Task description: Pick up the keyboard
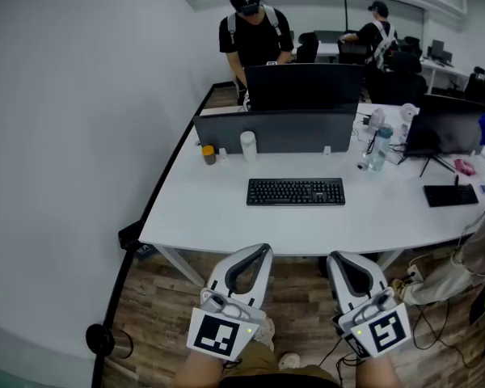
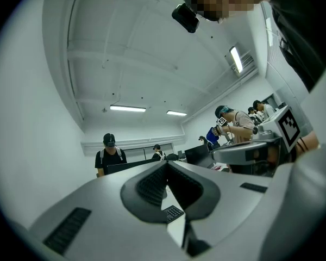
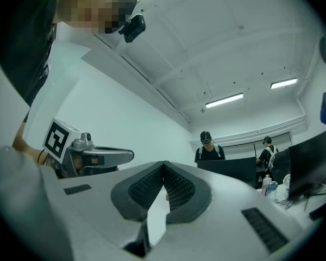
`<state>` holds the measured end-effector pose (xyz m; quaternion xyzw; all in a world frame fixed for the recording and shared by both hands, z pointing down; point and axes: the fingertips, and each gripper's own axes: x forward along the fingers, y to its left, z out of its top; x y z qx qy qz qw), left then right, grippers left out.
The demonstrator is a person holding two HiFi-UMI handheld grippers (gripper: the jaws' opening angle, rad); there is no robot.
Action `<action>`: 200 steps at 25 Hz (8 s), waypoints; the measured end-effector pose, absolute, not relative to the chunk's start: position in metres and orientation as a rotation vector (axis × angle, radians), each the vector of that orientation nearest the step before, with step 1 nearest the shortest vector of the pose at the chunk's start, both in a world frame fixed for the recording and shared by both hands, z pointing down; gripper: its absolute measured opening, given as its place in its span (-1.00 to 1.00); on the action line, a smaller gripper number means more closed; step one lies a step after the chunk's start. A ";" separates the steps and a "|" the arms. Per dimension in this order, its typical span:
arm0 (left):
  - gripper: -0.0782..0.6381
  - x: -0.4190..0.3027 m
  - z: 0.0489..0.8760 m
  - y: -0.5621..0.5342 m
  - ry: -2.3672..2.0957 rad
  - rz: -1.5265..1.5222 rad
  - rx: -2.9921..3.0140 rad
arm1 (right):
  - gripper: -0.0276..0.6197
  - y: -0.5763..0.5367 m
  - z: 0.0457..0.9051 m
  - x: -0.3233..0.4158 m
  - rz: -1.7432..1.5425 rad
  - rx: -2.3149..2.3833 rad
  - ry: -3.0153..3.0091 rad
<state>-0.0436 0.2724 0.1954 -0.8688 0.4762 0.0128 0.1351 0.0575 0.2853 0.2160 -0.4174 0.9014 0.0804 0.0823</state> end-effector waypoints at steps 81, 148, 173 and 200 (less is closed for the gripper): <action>-0.76 -0.089 0.223 -0.147 1.144 -0.105 -2.451 | -0.82 -0.115 0.224 -0.016 0.388 -1.543 2.691; -0.02 -0.070 0.360 -0.240 1.607 -0.466 -2.585 | -0.08 -0.229 0.384 0.118 -0.205 -1.549 2.953; 0.13 -0.109 0.475 -0.239 1.658 -0.796 -2.775 | -0.06 -0.241 0.488 0.160 -0.542 -1.719 3.012; 0.23 -0.163 0.576 -0.238 1.799 -1.154 -2.856 | -0.05 -0.250 0.584 0.201 -0.930 -1.871 3.018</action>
